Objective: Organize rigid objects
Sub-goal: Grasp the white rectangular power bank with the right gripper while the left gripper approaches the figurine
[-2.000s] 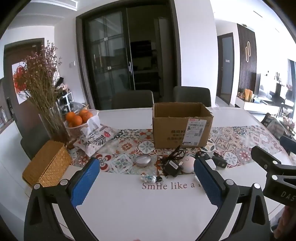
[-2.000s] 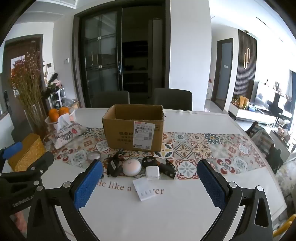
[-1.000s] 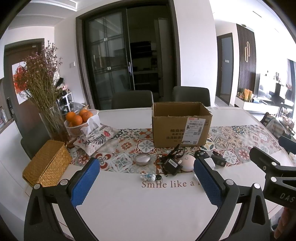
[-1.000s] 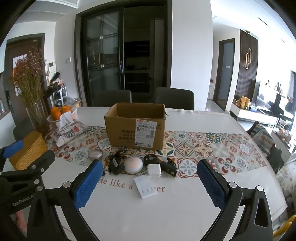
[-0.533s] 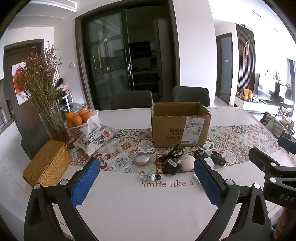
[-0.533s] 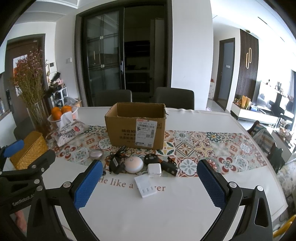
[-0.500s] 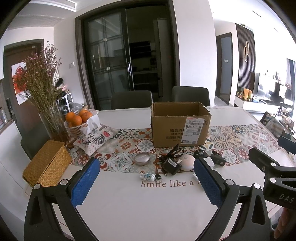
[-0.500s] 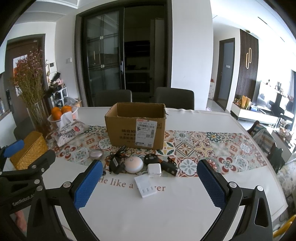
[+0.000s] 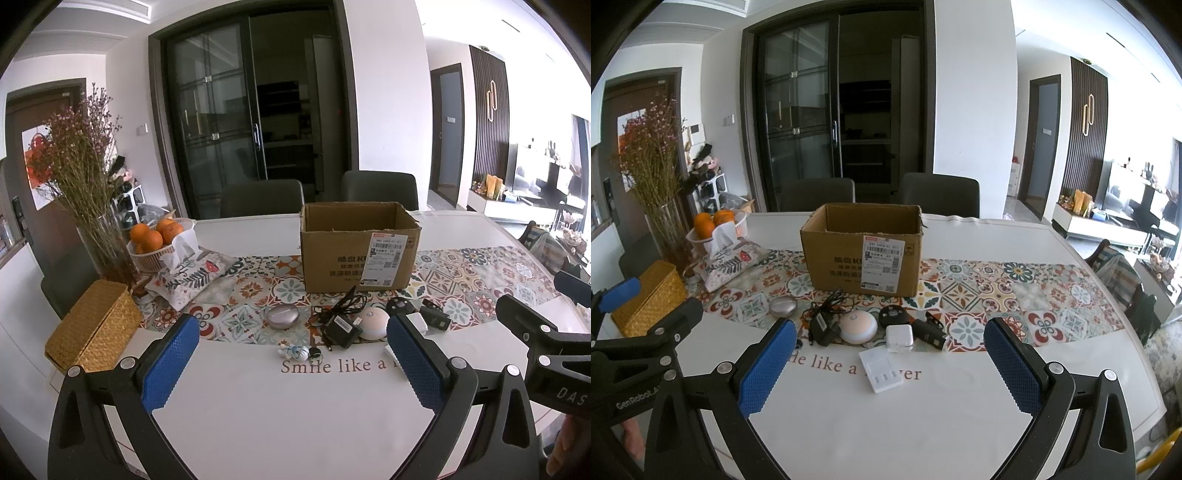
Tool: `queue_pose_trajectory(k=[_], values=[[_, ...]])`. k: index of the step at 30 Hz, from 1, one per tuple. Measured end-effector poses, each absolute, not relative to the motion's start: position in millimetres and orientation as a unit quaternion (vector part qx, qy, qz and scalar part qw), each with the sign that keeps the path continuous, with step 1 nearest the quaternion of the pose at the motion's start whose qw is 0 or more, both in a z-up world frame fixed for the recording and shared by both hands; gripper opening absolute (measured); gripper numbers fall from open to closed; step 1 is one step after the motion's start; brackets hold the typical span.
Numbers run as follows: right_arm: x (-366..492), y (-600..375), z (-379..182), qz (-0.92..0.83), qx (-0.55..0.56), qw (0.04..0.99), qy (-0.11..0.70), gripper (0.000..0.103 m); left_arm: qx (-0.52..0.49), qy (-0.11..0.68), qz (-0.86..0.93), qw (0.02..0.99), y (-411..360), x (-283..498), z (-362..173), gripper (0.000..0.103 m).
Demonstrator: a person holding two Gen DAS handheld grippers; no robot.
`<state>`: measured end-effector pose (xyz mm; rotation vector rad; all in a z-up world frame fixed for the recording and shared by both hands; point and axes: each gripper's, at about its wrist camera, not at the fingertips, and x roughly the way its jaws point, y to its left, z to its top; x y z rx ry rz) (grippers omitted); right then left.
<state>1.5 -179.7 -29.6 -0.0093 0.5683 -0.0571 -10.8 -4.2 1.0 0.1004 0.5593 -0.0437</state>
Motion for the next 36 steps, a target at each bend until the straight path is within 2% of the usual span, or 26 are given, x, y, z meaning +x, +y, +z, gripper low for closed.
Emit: queue_pose_trajectory(k=[20, 36], values=[[1, -178, -35, -0.024, -0.003, 0.958, 0.286, 0.102, 0.048, 0.278, -0.021, 0.959, -3, -9, 0, 0.103], [37, -178, -80, 0.007, -0.02, 0.944, 0.331, 0.102, 0.047, 0.341, -0.018, 0.939, -6, 25, -52, 0.103]])
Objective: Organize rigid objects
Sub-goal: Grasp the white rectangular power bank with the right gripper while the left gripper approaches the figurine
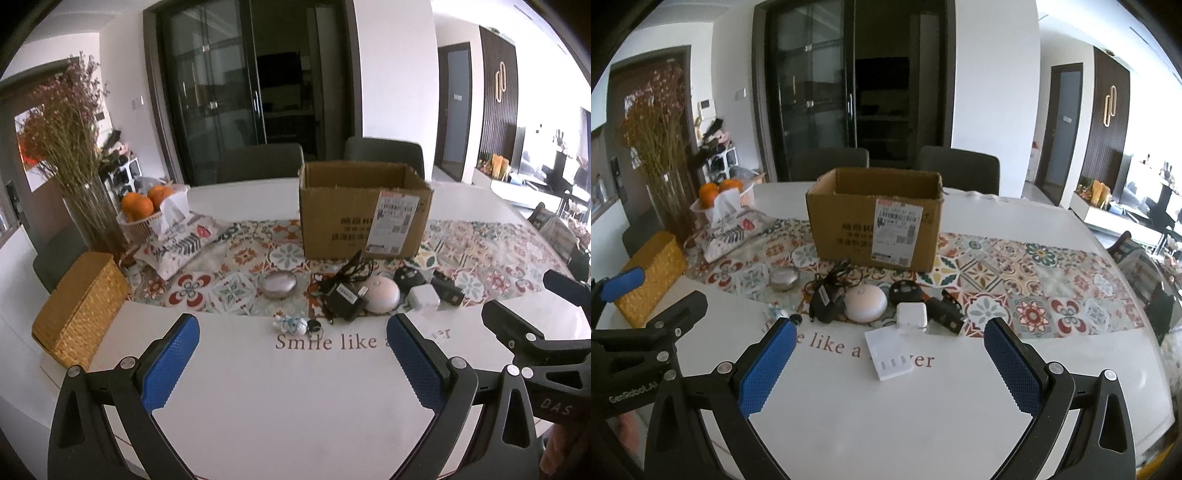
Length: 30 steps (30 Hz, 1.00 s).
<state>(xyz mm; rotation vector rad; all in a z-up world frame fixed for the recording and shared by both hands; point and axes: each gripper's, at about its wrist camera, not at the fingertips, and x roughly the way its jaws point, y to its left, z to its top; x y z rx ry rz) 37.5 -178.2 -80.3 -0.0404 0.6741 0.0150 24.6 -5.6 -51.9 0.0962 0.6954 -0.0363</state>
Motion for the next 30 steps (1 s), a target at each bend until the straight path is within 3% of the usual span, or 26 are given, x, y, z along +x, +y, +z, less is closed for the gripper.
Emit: queue_pose_trajectory(k=[12, 30], values=[[83, -177, -130, 0.043, -0.049, 0.927, 0.37, 0.099, 0.06, 0.396, -0.001, 0.916, -11, 59, -104, 0.103], [141, -185, -219, 0.09, -0.061, 0.885, 0.452, 0.068, 0.094, 0.455, 0.011, 0.886, -33, 102, -167, 0.103]])
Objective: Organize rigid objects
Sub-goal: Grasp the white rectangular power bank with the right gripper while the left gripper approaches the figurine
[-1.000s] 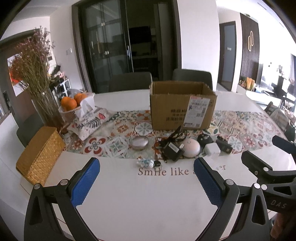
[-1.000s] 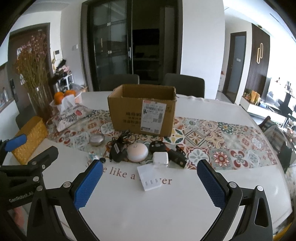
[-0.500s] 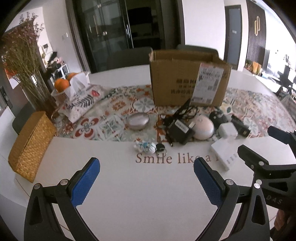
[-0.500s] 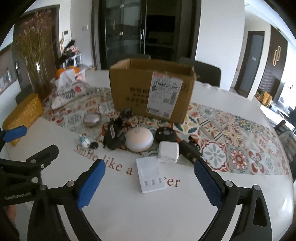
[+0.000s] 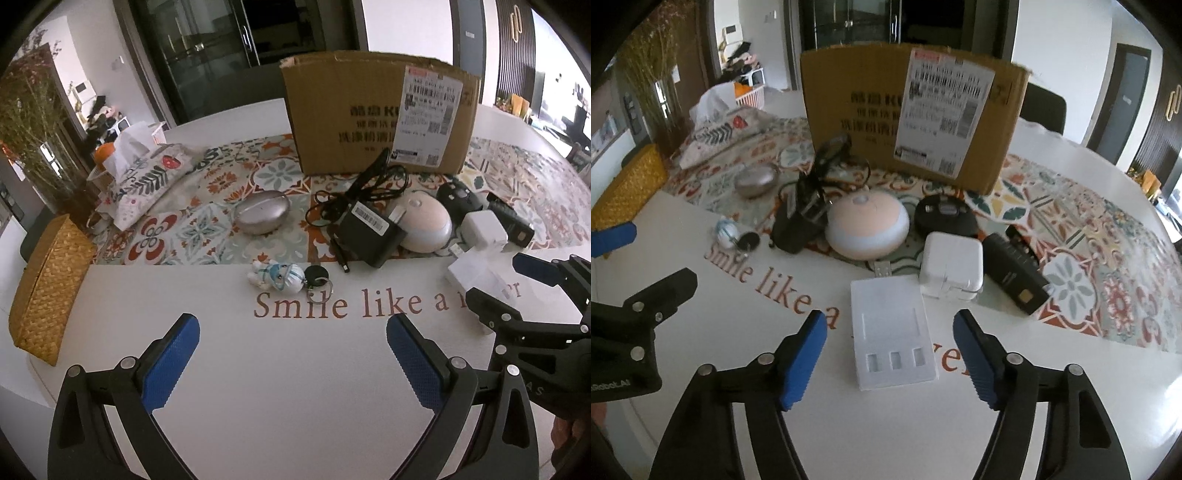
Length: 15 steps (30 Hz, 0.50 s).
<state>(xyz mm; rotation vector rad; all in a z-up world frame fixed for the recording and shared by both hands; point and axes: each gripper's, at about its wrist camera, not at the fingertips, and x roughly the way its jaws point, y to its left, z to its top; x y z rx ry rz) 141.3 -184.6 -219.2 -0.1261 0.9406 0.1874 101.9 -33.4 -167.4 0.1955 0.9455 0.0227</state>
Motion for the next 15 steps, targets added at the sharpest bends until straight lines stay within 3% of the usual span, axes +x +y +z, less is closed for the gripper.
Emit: queue_pose_trajectory(k=[15], values=[[156, -186, -245, 0.11, -0.061, 0.882, 0.454, 0.053, 0.101, 0.474, 0.013, 0.874, -37, 116, -188, 0.103]])
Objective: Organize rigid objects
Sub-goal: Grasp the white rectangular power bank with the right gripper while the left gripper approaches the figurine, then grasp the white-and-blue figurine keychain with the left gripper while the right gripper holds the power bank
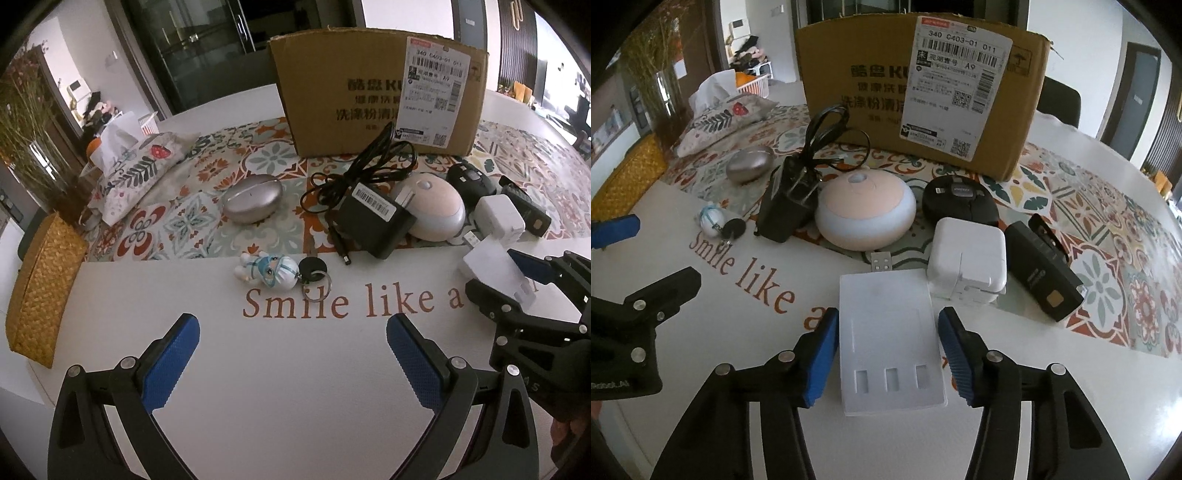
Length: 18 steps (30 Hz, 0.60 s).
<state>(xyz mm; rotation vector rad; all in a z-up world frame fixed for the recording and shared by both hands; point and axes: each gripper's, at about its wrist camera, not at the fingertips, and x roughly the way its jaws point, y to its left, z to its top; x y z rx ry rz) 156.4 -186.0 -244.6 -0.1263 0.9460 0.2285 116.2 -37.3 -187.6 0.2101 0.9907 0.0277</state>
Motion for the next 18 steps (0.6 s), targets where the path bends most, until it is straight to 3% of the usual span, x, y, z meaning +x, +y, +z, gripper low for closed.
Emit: queue_pose_trajectory(k=[18], values=[[150, -169, -217, 0.084, -0.031, 0.874, 0.478, 0.049, 0.065, 0.45, -0.027, 0.89, -11, 124, -172, 0.103]])
